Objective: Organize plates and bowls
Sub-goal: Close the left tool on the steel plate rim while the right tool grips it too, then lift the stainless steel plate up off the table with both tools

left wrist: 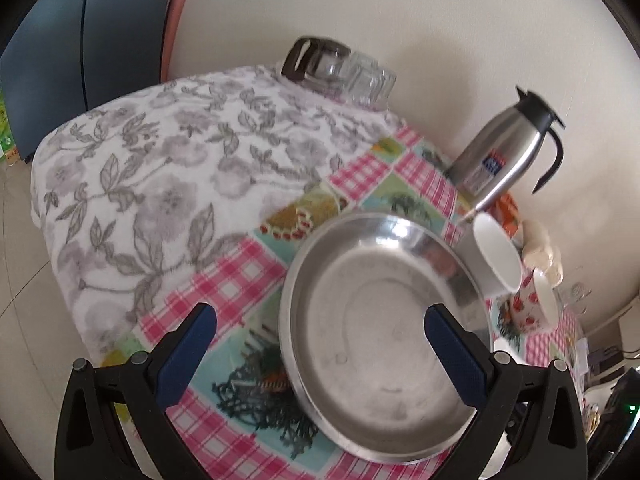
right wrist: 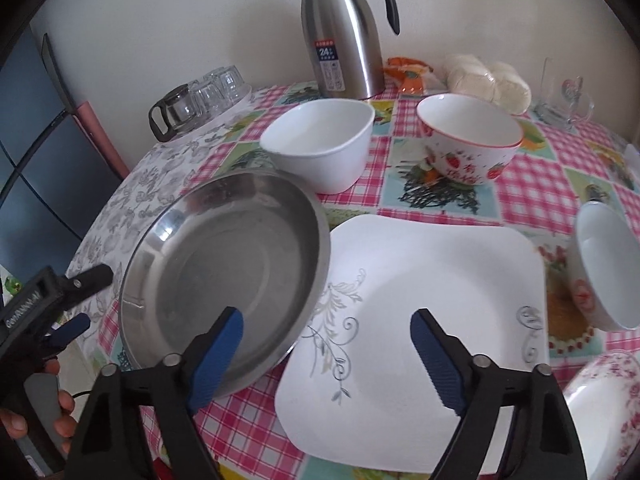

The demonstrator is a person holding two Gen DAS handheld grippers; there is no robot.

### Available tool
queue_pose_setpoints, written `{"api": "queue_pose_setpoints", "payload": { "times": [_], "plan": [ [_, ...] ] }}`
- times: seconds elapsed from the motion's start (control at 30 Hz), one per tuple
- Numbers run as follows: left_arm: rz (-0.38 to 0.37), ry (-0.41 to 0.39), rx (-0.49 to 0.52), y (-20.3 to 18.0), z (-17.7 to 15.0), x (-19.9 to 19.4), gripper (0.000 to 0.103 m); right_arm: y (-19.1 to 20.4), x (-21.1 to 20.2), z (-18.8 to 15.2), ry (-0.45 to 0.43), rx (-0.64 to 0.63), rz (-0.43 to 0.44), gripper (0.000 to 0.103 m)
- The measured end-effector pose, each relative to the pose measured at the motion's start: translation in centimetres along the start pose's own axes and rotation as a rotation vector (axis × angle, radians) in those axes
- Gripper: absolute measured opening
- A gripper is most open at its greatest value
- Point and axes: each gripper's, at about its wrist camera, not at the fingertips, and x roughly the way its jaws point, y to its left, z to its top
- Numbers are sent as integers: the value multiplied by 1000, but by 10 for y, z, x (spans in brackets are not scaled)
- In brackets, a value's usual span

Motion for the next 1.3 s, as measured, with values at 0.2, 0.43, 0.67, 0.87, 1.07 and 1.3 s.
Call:
{"api": "queue_pose_setpoints", "payload": {
  "times": [0.2, 0.43, 0.67, 0.87, 1.07, 1.3],
  "plan": [
    [23, 62, 32, -2, 4, 15, 103, 8, 13, 6, 21, -13, 39, 59],
    [50, 141, 15, 5, 0, 36, 101, 4, 26, 11, 52, 22, 42, 39],
    [51, 210, -4, 14, -3, 53, 60, 8, 29, 13, 52, 6, 60, 33],
    [35, 225, 7, 14, -6, 58, 23, 7, 29, 12, 50, 9, 68, 31],
    [58, 208, -26, 26, -3, 56, 12, 7, 28, 12, 53, 21, 108, 31],
    [89, 181, -73, 43, 2, 51, 13, 25, 27, 11, 60, -35, 150, 31]
  ]
}}
